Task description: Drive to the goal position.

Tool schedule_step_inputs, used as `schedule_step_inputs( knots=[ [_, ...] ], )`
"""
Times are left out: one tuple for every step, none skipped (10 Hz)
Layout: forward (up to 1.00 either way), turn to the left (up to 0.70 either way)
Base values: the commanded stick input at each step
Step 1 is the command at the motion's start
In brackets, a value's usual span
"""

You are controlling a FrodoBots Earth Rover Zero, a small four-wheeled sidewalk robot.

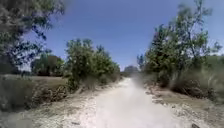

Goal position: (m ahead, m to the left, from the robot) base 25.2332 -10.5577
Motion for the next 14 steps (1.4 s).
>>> schedule_step_inputs(
  knots=[
    [0.70,-0.14],
    [0.70,-0.14],
    [0.70,-0.14],
    [0.70,-0.14],
    [0.70,-0.14],
    [0.70,-0.14],
    [0.70,-0.14],
    [0.70,-0.14],
    [0.70,-0.14],
    [0.70,-0.10],
    [0.70,0.00],
    [0.70,0.00],
    [0.70,0.00],
    [0.70,0.00]
  ],
)
